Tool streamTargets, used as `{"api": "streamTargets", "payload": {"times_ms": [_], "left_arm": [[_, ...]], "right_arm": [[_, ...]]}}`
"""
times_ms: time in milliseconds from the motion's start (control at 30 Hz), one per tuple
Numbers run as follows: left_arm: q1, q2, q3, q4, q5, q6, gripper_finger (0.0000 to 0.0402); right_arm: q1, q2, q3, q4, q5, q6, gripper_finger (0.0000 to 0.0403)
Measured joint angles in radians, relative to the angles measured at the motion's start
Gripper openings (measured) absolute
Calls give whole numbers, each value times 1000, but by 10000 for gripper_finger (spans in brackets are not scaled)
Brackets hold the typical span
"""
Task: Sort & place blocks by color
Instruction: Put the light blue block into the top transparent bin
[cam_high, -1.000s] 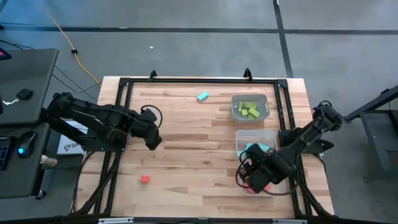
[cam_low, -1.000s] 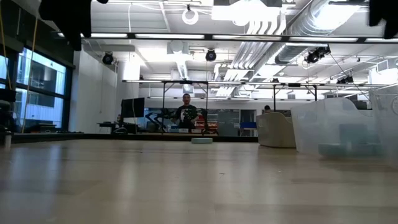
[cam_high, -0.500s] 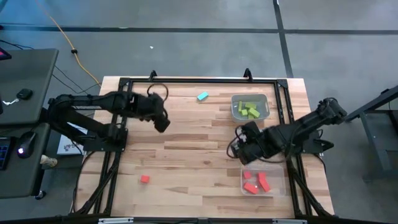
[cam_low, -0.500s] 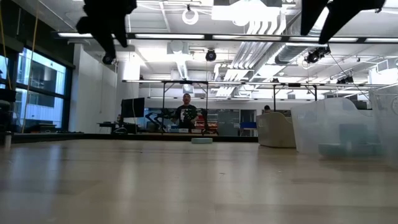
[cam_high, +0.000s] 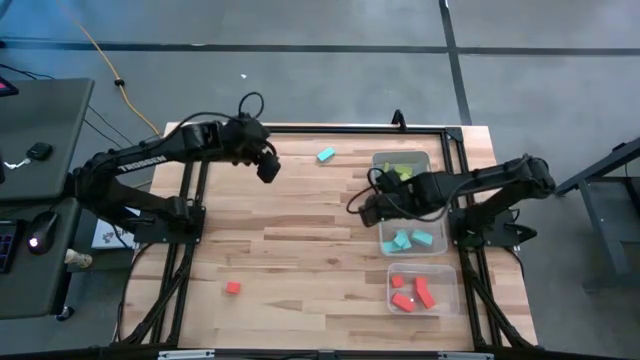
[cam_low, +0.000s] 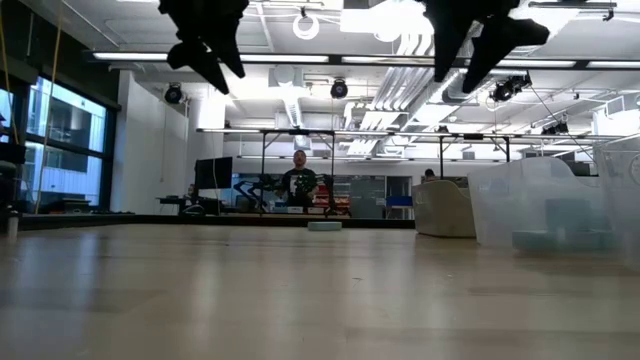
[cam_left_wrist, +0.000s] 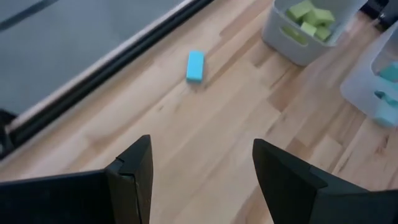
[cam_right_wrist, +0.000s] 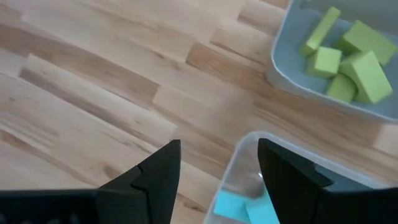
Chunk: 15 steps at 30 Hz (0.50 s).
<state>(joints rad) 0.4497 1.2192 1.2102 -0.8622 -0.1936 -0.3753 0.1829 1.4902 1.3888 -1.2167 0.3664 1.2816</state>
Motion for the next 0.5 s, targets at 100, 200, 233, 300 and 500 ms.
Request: {"api": "streamTargets", "payload": {"times_ms": [100, 200, 233, 300, 500], "left_arm": [[40, 0, 0, 31, 42, 67, 198], [77, 0, 0, 52, 89, 128, 198], [89, 0, 0, 59, 100, 144, 198], [111, 3, 0, 73, 108, 173, 199], [195, 50, 9, 187, 124, 222, 218]], "right_arm": [[-31, 0, 0, 37, -3, -32, 204], [-61, 0, 0, 61, -3, -51, 204], [-70, 0, 0, 68, -3, -52, 204], [-90, 0, 0, 78, -3, -56, 204], [-163, 0, 0, 135, -1, -114, 204]]}}
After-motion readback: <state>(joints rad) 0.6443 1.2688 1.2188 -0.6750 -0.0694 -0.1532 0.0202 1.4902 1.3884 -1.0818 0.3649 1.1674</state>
